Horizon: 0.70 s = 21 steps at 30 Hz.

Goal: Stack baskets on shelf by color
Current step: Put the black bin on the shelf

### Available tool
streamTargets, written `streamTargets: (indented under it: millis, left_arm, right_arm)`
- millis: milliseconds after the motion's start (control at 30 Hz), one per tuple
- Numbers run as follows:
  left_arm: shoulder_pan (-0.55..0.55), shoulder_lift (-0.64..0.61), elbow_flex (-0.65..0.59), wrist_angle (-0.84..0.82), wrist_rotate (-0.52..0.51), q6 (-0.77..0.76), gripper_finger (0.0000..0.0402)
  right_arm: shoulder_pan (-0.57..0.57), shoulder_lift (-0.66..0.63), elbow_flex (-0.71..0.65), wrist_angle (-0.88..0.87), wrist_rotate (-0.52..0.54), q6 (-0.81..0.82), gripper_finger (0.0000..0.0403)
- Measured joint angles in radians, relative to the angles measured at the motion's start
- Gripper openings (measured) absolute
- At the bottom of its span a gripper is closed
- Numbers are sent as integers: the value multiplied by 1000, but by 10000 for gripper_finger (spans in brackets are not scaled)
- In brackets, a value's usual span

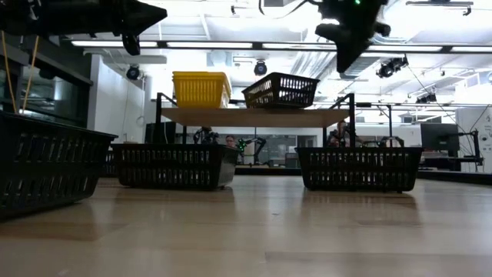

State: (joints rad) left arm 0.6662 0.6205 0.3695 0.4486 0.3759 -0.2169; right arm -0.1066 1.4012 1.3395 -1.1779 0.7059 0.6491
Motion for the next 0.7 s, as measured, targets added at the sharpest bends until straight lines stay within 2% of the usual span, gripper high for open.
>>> streamTargets:
  millis: [233, 467, 700]
  left_arm:
    - [0, 0, 0, -33, 0, 0, 0]
    - [0, 0, 0, -34, -1, 0, 0]
    - [0, 0, 0, -34, -1, 1, 0]
  right_arm:
    - [-33, -74, -194, 246, -128, -47, 6]
    - [-59, -56, -209, 350, -195, -108, 1]
    - [-62, -26, -209, 440, -324, -107, 0]
